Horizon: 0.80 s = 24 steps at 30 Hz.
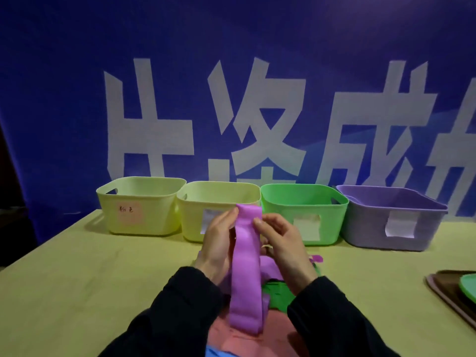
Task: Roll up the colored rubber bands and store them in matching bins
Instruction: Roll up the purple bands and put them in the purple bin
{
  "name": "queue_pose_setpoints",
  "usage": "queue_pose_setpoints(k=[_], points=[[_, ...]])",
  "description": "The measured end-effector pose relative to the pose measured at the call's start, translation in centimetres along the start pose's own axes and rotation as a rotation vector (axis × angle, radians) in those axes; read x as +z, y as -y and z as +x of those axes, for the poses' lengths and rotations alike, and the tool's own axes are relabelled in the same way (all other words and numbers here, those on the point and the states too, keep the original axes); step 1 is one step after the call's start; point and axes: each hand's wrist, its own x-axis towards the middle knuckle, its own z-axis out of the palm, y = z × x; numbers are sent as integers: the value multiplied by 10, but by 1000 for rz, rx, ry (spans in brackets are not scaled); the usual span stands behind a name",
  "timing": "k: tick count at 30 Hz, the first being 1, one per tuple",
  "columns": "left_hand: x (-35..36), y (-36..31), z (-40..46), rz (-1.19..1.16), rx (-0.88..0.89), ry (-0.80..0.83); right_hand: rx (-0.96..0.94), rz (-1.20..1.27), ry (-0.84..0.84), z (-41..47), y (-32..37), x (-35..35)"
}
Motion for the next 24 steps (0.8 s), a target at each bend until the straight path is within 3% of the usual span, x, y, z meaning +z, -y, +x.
queue_pose_setpoints(k=[4,7,10,24], points=[[-5,26,3,15,0,2,-17,-34,-32,7,-19,-9],[-8,36,4,272,153,-16,-46,-32,-18,6,-20,-11],[-13,37,4,386,223,-33,-89,-7,-18,3,-17,-10],[-11,29,-14,502,388,33,-176,-71,-31,-4,-2,-19]])
